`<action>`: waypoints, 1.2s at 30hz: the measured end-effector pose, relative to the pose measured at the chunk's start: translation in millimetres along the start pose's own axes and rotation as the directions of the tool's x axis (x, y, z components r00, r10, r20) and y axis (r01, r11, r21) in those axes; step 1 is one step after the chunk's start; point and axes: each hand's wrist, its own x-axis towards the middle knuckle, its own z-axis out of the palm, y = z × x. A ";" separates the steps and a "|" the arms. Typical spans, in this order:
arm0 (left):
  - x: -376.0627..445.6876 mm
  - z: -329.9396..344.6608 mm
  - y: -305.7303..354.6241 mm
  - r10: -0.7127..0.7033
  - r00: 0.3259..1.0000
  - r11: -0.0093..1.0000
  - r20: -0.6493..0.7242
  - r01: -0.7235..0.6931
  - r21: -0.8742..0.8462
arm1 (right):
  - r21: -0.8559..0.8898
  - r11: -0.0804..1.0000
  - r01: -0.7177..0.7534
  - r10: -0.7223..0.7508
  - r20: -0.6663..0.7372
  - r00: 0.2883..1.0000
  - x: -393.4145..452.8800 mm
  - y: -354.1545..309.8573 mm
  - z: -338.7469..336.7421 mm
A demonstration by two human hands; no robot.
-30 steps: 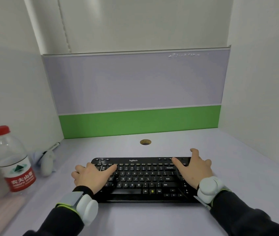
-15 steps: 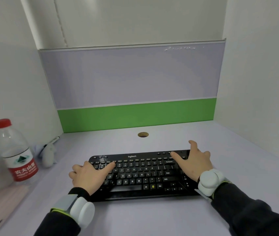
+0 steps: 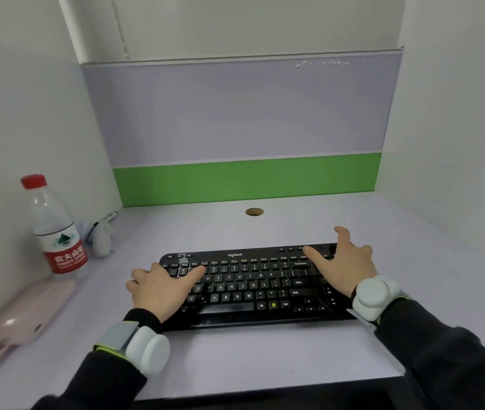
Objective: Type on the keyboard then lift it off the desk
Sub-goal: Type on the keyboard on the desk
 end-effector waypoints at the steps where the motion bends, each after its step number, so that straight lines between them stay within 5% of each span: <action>1: -3.0 -0.7 -1.0 0.004 1.000 1.000 0.000 -0.004 -0.006 | 0.004 1.000 -0.002 0.002 0.007 1.000 -2.9 2.1 -0.2; 36: -79.8 -5.9 -36.3 0.049 0.997 0.998 0.053 -0.048 -0.033 | -0.019 1.000 0.002 0.001 0.125 0.992 -60.6 32.5 -21.9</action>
